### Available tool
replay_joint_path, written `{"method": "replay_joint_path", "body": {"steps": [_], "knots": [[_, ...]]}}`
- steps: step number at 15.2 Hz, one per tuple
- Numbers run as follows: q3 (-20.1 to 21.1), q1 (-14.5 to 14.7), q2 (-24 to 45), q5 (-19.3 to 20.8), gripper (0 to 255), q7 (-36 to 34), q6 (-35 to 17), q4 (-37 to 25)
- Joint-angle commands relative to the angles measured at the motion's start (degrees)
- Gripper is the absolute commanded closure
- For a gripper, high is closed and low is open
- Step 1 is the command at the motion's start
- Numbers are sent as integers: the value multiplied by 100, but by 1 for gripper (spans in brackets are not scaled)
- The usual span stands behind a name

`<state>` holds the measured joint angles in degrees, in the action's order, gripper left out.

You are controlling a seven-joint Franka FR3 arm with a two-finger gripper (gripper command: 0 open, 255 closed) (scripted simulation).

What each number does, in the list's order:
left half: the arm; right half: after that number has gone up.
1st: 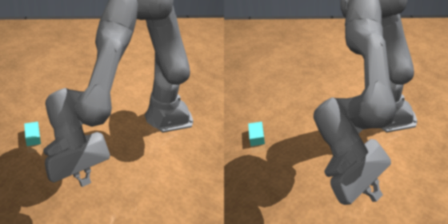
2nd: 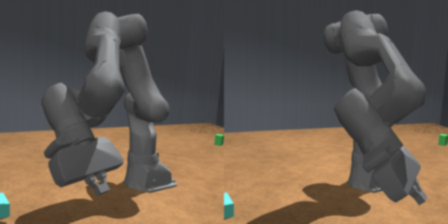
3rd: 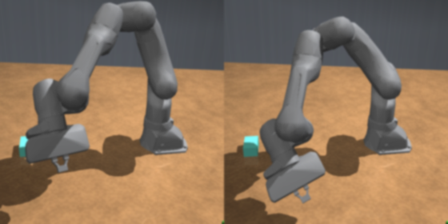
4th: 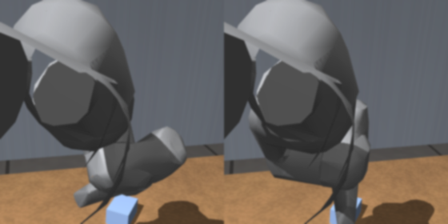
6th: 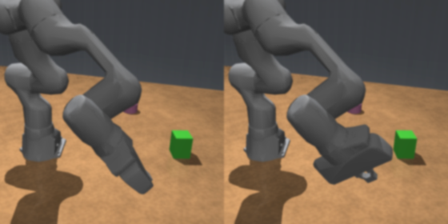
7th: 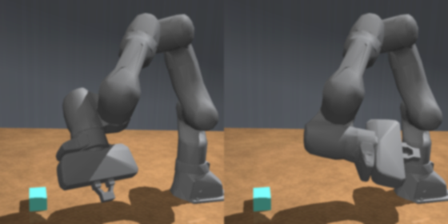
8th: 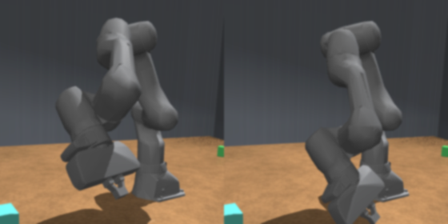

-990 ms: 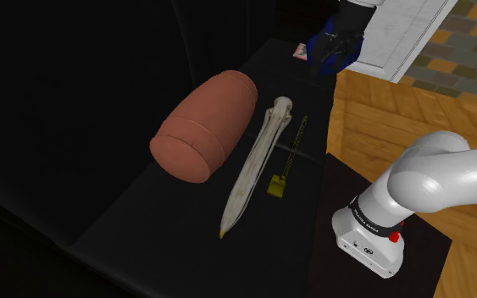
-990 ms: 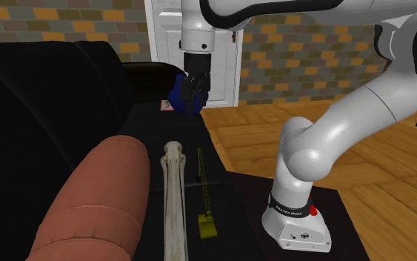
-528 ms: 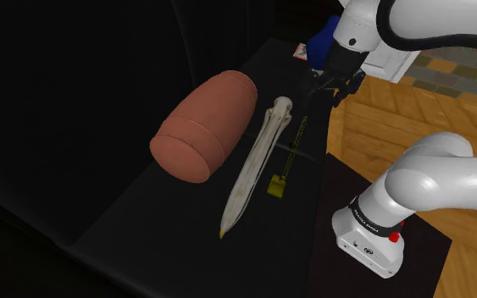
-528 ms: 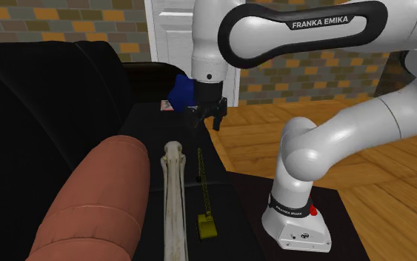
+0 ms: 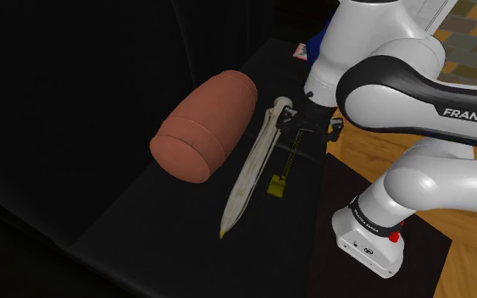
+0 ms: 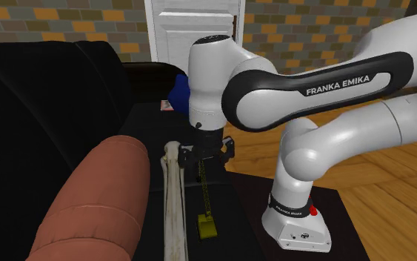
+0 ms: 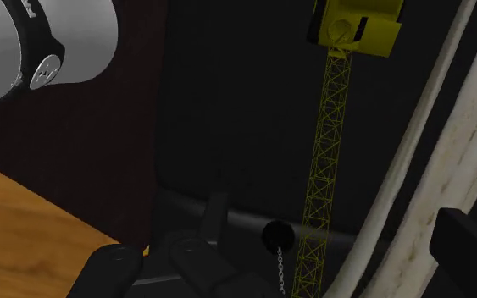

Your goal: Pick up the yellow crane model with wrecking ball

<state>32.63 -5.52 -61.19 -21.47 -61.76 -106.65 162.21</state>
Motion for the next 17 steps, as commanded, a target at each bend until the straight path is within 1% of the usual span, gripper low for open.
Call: {"method": "replay_joint_path", "body": {"steps": [1, 8, 11, 12, 17], "knots": [[562, -68, 98, -364, 0, -866, -172, 50], [925, 13, 350, -682, 0, -909, -794, 440], [957, 18, 378, -709, 0, -912, -849, 469], [960, 22, 376, -711, 255, -918, -845, 467], [962, 21, 379, -712, 255, -920, -846, 464]]}}
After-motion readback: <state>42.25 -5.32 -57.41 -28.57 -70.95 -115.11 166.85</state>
